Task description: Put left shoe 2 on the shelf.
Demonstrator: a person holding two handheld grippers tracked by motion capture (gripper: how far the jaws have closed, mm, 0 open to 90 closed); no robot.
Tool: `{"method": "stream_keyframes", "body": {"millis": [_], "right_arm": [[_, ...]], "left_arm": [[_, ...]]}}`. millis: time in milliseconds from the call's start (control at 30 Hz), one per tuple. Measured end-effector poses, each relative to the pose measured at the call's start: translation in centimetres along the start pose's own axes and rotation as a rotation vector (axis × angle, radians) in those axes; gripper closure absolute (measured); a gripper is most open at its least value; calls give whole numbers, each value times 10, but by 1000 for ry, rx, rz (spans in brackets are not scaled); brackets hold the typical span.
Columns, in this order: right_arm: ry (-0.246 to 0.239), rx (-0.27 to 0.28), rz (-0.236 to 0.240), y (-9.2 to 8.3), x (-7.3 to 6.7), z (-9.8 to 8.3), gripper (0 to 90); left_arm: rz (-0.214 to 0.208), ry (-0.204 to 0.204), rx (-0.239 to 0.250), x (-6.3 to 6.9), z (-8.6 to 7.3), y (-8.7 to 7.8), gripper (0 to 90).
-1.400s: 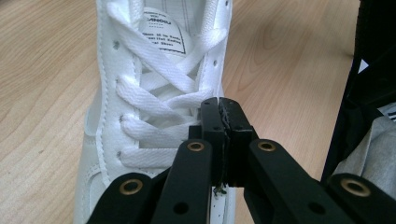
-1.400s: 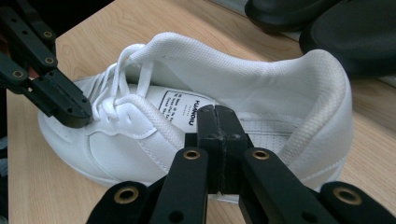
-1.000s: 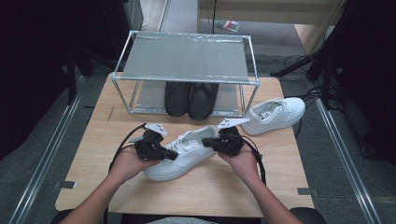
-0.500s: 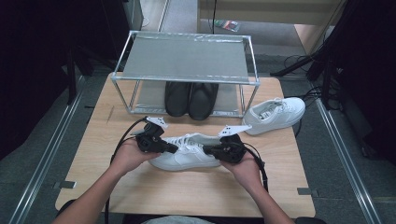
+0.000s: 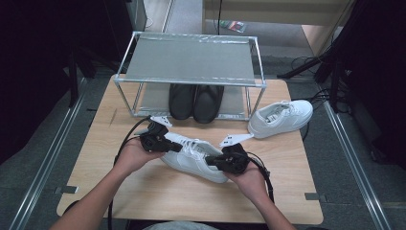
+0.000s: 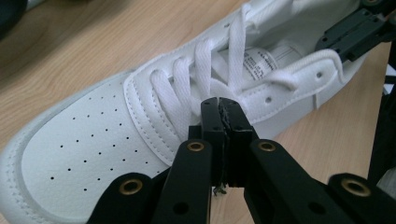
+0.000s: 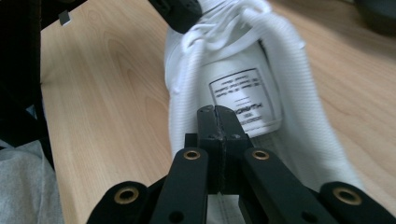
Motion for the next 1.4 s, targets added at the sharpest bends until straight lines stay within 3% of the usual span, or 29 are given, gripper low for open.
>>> {"method": "stream_keyframes", "body": {"millis": [100,300,367,433,600,800,1400], "right_arm": [[-4,30,-12,-8,7,6,900],[10,73,-39,-22,25,15,900],[13,75,-40,-23,28,16,900],[24,84,-55,-26,39,21,900],[32,60,-67,-18,49,24,900],[23,23,-73,-5,49,25,900],[37,21,-64,-9,40,15,900]], "left_arm": [[0,-13,29,2,-2,-8,898],[22,-32,38,4,-13,-14,897],[24,-40,37,4,-16,-14,897],[29,-53,33,4,-21,-14,897],[29,-70,14,4,-29,-10,895],[57,-51,-47,6,-32,7,891],[18,-54,-39,1,-27,10,898]]}}
Point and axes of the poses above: each handheld gripper's, and its own axes: y roughly forward along the jaws, z roughly out of its top, x roughly to its right, the point moved 7 cm from there along y, roughly forward along the jaws, and after that the axes turned 11 degrees about -x, right-handed, at the moved point
